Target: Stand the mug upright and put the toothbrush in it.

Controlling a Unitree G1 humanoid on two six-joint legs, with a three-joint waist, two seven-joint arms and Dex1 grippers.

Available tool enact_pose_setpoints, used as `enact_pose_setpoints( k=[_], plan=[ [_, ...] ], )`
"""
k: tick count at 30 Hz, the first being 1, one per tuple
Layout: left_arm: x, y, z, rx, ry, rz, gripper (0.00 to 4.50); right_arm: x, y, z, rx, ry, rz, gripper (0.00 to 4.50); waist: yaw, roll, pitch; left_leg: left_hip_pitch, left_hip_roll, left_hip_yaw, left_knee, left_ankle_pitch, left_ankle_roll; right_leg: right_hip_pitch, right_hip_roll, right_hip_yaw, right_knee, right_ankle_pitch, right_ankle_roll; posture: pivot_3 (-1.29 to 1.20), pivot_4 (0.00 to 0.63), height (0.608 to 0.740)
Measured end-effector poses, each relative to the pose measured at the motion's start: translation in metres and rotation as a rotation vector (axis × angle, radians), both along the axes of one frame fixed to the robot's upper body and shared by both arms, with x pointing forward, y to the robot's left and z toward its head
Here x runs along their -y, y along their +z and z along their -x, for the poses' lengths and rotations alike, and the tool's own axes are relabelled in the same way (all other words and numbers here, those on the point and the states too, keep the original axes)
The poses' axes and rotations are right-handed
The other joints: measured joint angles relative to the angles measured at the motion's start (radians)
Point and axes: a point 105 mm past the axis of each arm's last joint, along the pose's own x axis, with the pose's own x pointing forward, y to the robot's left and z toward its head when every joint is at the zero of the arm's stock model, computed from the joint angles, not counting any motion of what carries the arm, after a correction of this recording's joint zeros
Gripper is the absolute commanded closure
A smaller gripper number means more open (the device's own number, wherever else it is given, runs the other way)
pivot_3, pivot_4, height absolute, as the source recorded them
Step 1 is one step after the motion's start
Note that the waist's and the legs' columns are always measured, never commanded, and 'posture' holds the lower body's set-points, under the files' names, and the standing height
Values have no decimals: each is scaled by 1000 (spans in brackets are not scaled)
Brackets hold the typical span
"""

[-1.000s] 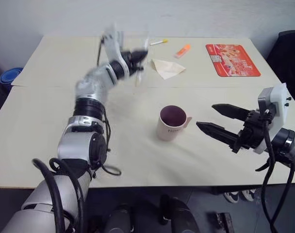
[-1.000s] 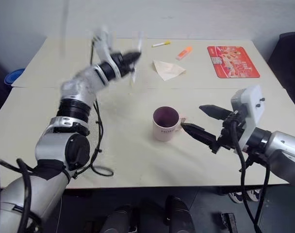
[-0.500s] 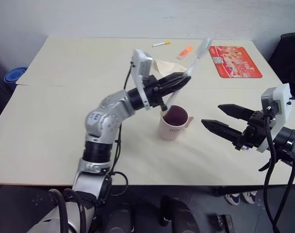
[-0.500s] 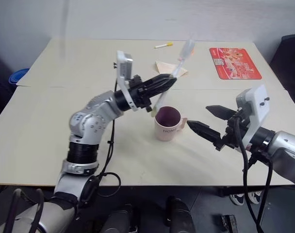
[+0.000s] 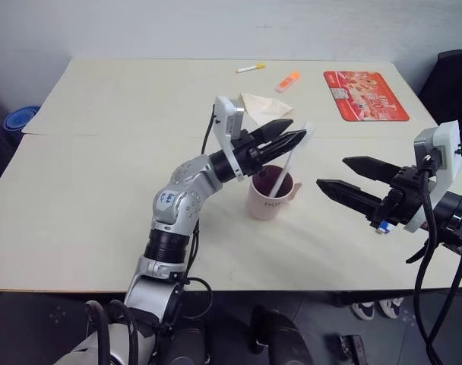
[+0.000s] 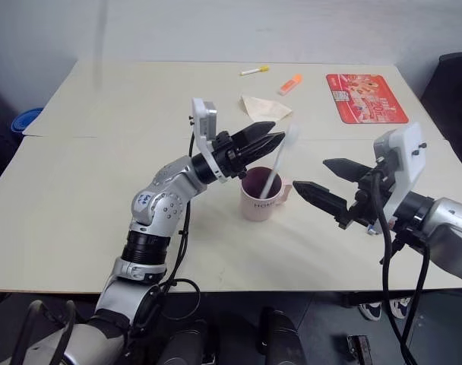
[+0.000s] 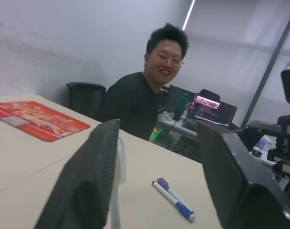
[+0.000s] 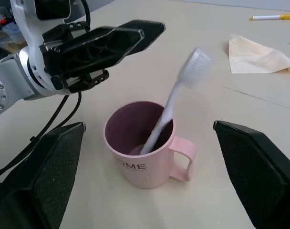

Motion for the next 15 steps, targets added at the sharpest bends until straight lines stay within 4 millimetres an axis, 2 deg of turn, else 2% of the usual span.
enact_pose_setpoints(
  k=[3,5,8,10,12,15],
  plan=[
    [-19,-6,4,13,39,-55,174,-2,1,0,4,12,3,0,-2,0,0,0,1,0,0,0,0,0,0,1,0,0,0,0,150,740],
    [-44,-3,6,38,74,-117,174,-1,-1,0,-6,19,4,0,-6,0,0,1,1,0,-1,0,-1,-1,1,3,1,0,0,0,150,740],
    [-92,6,19,90,70,-287,174,2,-9,1,-40,38,38,0,-8,0,0,0,2,1,-2,0,-1,-2,2,2,1,-1,-1,0,150,740],
    [-137,13,33,115,67,-475,174,9,-17,1,-81,52,85,0,-10,1,0,1,2,2,-3,0,-2,-3,4,-1,0,-1,-2,0,150,740],
    [-171,20,54,142,17,-673,174,20,-25,-1,-121,61,141,0,-8,1,0,0,2,3,-3,-2,-1,-3,4,-3,-1,-2,-2,0,150,740],
    [-194,31,74,174,-47,-829,174,34,-28,-6,-134,72,162,0,4,1,-1,0,1,2,-2,-3,1,-1,1,-4,-6,-2,-2,0,150,740]
  ],
)
